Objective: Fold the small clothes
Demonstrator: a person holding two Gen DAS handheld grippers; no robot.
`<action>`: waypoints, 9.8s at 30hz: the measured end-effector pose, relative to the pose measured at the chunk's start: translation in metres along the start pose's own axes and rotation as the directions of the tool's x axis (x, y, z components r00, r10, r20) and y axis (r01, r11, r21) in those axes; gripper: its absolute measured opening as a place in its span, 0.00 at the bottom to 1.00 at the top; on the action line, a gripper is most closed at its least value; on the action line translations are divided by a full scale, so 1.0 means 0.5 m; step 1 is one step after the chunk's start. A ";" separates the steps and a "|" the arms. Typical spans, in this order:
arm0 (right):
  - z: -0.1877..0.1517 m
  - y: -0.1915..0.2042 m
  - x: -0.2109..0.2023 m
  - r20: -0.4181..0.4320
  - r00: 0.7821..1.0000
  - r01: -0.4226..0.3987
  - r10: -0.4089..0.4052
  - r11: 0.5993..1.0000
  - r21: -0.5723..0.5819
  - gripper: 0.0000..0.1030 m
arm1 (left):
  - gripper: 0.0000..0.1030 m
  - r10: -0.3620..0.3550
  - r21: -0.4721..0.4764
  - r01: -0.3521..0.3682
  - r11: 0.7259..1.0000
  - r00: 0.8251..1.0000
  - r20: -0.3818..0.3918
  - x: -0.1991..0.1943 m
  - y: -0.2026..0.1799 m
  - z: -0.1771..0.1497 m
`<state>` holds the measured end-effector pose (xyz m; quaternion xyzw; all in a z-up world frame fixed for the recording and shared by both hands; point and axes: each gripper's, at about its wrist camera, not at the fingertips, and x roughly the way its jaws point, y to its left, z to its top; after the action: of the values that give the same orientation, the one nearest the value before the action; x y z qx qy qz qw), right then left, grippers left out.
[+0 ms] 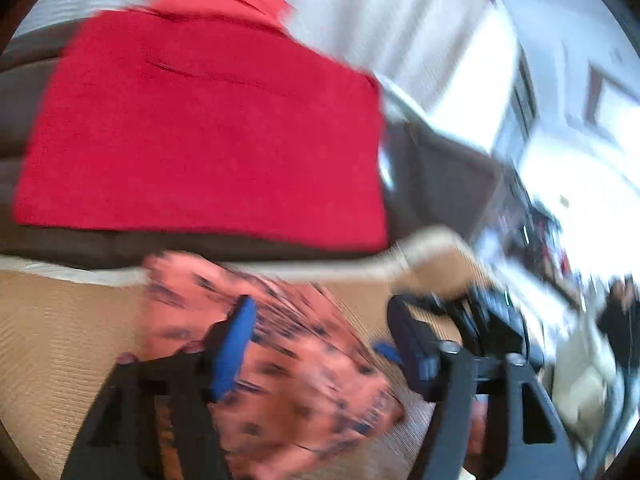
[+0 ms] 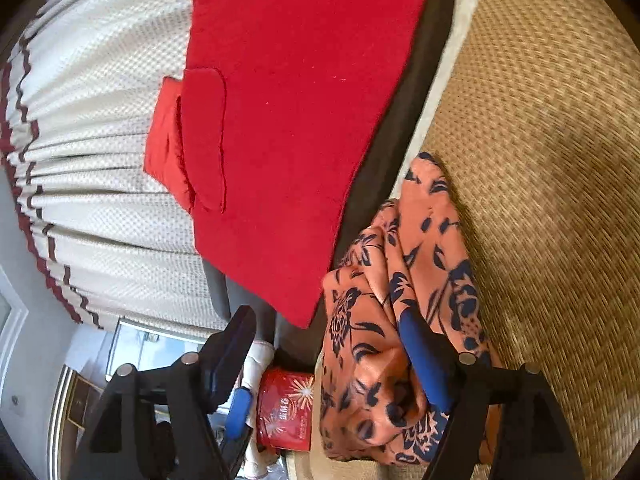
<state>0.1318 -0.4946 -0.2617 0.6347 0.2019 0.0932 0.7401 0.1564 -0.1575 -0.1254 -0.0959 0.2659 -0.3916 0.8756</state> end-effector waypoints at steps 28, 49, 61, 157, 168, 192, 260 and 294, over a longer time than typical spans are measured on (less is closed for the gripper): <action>-0.101 0.259 0.129 0.197 0.874 0.473 -0.444 0.687 -0.552 0.23 | 0.69 0.062 -0.047 -0.076 0.996 0.969 -0.239 0.139 0.122 -0.039; 0.042 0.169 0.178 0.077 0.809 0.567 -0.583 0.737 -0.368 0.27 | 0.78 0.221 0.100 -0.201 0.974 0.937 -0.270 0.094 0.071 -0.090; 0.011 0.115 0.436 -0.266 0.735 0.440 -0.623 0.738 -0.512 0.25 | 0.82 0.259 0.111 -0.236 0.965 0.918 -0.301 0.096 0.092 -0.093; -0.033 0.122 -0.083 0.135 0.909 0.412 -0.394 0.810 -0.417 0.51 | 0.86 0.344 0.193 -0.307 0.932 0.916 -0.207 0.106 0.053 -0.027; -0.027 0.092 0.036 0.079 0.836 0.518 -0.543 0.735 -0.438 0.29 | 0.88 0.385 0.204 -0.343 0.917 0.894 -0.228 0.127 0.065 -0.041; -0.047 0.155 -0.071 0.160 0.910 0.413 -0.382 0.813 -0.412 0.78 | 0.88 0.471 0.093 -0.463 0.881 0.875 -0.110 0.046 0.119 0.018; 0.023 0.054 -0.103 0.073 0.911 0.409 -0.406 0.868 -0.282 0.78 | 0.88 0.175 -0.035 -0.199 0.979 0.921 -0.347 0.163 0.072 -0.029; -0.051 0.037 0.019 -0.018 0.871 0.439 -0.490 0.796 -0.417 0.65 | 0.76 0.126 -0.020 -0.153 0.988 0.875 -0.468 0.215 0.050 -0.076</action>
<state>0.1319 -0.4647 -0.2482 0.3933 0.3743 -0.0127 0.8397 0.2110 -0.2185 -0.2089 -0.0046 0.4853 -0.3314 0.8091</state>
